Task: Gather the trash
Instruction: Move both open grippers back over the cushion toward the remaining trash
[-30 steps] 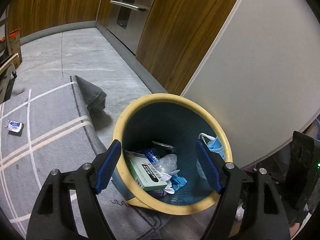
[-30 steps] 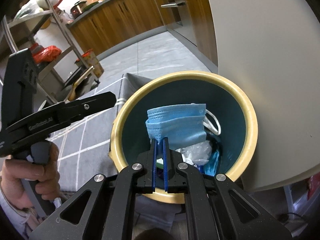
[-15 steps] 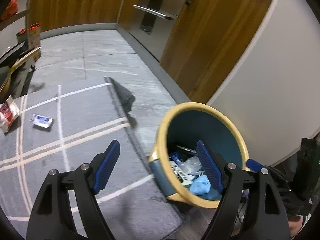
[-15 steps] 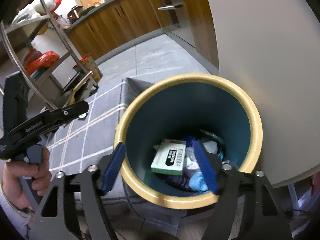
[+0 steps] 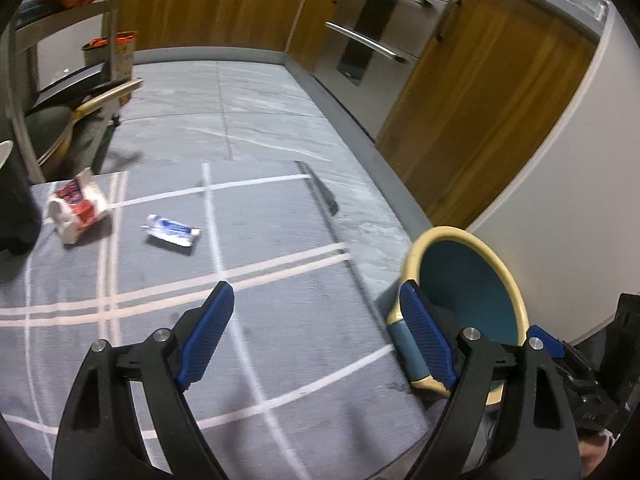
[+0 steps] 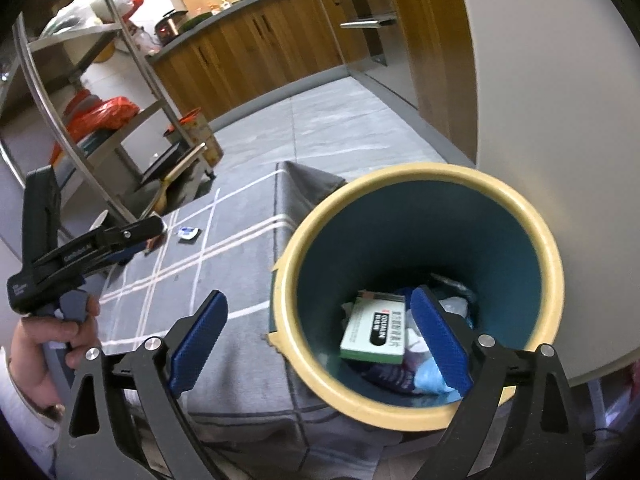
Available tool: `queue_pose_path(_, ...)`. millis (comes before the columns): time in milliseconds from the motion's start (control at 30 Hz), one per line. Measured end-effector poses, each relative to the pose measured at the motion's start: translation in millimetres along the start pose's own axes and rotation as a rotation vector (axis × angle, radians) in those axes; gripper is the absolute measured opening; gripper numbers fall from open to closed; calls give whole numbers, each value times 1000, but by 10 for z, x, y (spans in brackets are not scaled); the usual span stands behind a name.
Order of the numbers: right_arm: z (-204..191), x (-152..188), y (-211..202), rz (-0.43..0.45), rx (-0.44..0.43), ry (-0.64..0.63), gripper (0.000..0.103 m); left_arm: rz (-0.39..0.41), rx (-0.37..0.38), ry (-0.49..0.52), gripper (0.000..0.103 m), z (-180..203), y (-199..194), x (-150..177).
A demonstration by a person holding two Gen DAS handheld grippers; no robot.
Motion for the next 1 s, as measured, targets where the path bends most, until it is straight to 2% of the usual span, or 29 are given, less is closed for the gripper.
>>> queue_pose_path(267,-250,32,86,-21,-21,-42,93,5,-93,-65,83,-608,-215,26)
queue_pose_path(633,-1000,20,439,-88,-79,-211,93,-4,-197,-96,83,-1373,-384,-128)
queue_pose_path(833,-1440,-46,786,-130,-106,-323,93,-15,-250,-86,83,-1787,-298,-271)
queue_pose_path(1000,-1775,-132,1169,-169,-125,-399,93,-37,-283,-68,83,-2104,-79,-368)
Point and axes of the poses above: each gripper's, at about its wrist camera, not at the fingertips, and y roughly the way its jaws point, z to its right, x to its underside, the point moved 5 cm from there along y, roughly the way its jaws point, and after that the axes turned 10 degrees about y, right-handed, at the moved point
